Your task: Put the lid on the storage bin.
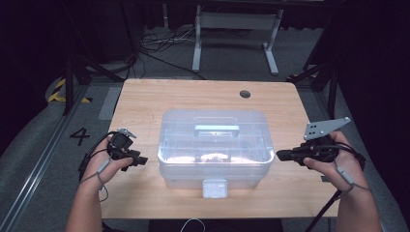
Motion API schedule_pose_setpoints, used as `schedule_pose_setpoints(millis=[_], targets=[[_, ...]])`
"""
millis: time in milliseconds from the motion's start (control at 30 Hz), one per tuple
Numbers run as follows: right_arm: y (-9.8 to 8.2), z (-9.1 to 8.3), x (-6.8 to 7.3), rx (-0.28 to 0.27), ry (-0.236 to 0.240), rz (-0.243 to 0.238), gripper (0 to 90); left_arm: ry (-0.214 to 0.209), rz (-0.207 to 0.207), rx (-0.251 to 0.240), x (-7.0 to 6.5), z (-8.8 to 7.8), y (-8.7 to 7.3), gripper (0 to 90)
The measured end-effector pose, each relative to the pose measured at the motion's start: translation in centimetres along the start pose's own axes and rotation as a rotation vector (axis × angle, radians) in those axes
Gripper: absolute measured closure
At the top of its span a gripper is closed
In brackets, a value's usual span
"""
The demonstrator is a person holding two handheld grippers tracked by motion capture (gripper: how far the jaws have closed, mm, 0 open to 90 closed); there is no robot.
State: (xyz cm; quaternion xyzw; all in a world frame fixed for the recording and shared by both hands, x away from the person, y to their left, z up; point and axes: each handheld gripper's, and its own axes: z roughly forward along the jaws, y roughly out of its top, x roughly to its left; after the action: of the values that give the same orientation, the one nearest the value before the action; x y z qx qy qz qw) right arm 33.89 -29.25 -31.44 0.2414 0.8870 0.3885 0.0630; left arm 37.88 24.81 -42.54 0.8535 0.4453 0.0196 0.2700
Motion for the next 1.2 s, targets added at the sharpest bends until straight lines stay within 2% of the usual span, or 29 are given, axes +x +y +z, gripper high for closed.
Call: schedule_pose_setpoints(millis=[100, 133, 167, 333, 433, 600, 700, 733, 767, 833, 1100, 1200], targets=[[0.1, -0.4, -0.4, -0.057, -0.022, 0.016, 89.3, 0.011, 0.002, -0.013, 0.0, -0.1, -0.3, 49.5], [0.1, -0.4, -0.4, -0.057, -0.022, 0.016, 89.3, 0.011, 0.002, -0.013, 0.0, -0.1, -0.3, 48.1], [0.2, -0.6, -0.9, -0.085, -0.044, 0.026, 89.3, 0.016, -0.001, -0.023, 0.0, -0.3, -0.6, 47.1], [0.4, -0.6, -1.8, -0.122, -0.061, 0.041, 87.9, 0.026, -0.009, -0.035, -0.1, -0.6, -1.3, 44.3], [0.5, -0.5, -2.1, -0.124, -0.073, 0.046, 87.0, 0.026, -0.010, -0.053, -0.1, -0.9, -1.6, 43.7], [0.2, -0.3, -3.4, -0.142, -0.121, 0.077, 83.0, 0.037, -0.018, -0.076, 0.0, -1.2, -1.8, 42.4], [-0.3, -0.4, -4.4, -0.141, -0.174, 0.106, 80.2, 0.043, -0.023, -0.074, 0.1, -1.2, -1.8, 41.7], [-0.6, -0.4, -4.8, -0.140, -0.186, 0.119, 77.3, 0.046, -0.023, -0.073, 0.1, -1.2, -1.8, 41.4], [-0.6, -0.4, -4.8, -0.140, -0.186, 0.119, 77.3, 0.046, -0.023, -0.073, 0.1, -1.2, -1.8, 41.2], [-1.1, -0.2, -5.7, -0.143, -0.214, 0.139, 76.5, 0.055, -0.026, -0.071, 0.2, -1.2, -1.8, 41.1], [-2.8, 0.9, -8.1, -0.116, -0.244, 0.193, 71.7, 0.072, -0.038, -0.085, 0.7, -1.3, -1.9, 40.2], [-3.4, 1.1, -8.7, -0.101, -0.273, 0.198, 69.3, 0.072, -0.045, -0.094, 0.7, -1.2, -1.7, 40.1]])
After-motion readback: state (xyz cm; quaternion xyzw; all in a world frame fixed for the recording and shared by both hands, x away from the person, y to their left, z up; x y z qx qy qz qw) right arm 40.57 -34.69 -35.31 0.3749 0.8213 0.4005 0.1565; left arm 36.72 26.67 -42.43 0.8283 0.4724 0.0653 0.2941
